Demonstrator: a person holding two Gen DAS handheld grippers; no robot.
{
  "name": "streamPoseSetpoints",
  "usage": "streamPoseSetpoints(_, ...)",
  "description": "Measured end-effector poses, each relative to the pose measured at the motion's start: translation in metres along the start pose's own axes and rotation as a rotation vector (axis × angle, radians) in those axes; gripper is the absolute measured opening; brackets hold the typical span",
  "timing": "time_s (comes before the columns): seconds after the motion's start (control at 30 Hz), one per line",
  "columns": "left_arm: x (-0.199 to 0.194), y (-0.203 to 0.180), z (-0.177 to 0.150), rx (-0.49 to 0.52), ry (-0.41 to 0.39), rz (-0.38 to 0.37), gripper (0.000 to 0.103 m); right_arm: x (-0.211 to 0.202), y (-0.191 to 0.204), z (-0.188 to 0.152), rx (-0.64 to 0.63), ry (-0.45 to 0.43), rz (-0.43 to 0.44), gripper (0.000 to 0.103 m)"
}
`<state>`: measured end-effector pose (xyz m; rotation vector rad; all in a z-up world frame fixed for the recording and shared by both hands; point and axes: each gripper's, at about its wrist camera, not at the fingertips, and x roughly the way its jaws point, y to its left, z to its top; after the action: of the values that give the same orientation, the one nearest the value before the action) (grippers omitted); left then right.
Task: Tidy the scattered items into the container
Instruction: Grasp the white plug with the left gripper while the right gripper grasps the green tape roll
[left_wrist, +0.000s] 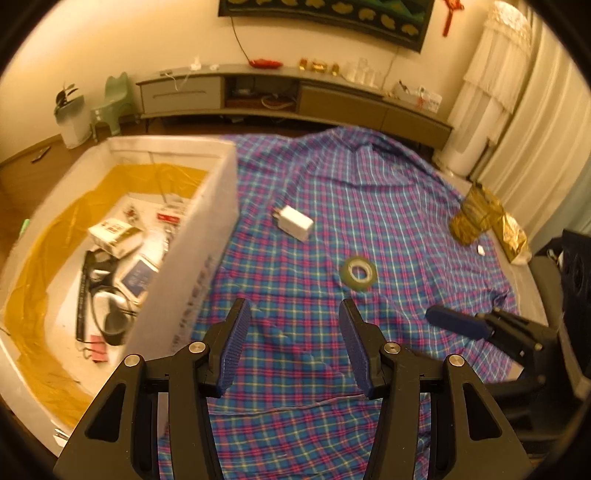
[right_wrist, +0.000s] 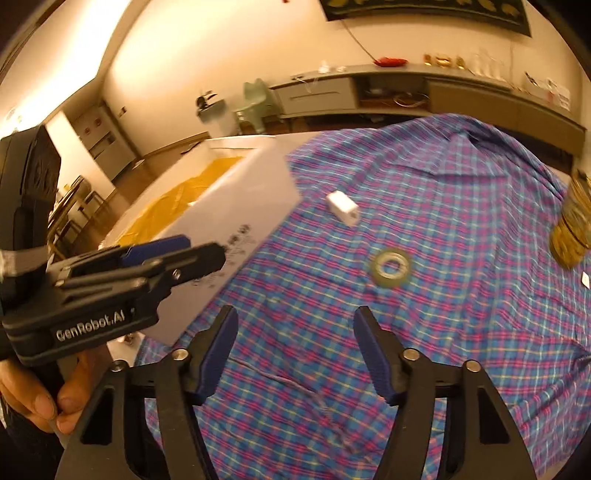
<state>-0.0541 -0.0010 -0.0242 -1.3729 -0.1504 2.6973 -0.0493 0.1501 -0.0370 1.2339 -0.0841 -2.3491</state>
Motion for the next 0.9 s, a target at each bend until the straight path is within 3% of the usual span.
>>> streamPoseSetpoints(0.27, 0.039, -0.018, 0.007, -0.015, 0.066, -0.032, 0.053, 0.014, -0.037, 0.011, 0.065, 0.010, -0.046, 0.057)
streamPoseSetpoints(0.57, 0.093, 0.005, 0.053, -0.227, 0.092, -0.089, 0.053, 0.059, -0.052, 0.028, 0.057, 0.045, -0.112, 0.057)
streamPoseSetpoints(0.9, 0.176, 0.012, 0.080, -0.290, 0.172, 0.000, 0.054, 0.106, -0.066, 0.040, 0.035, 0.095, -0.209, 0.059)
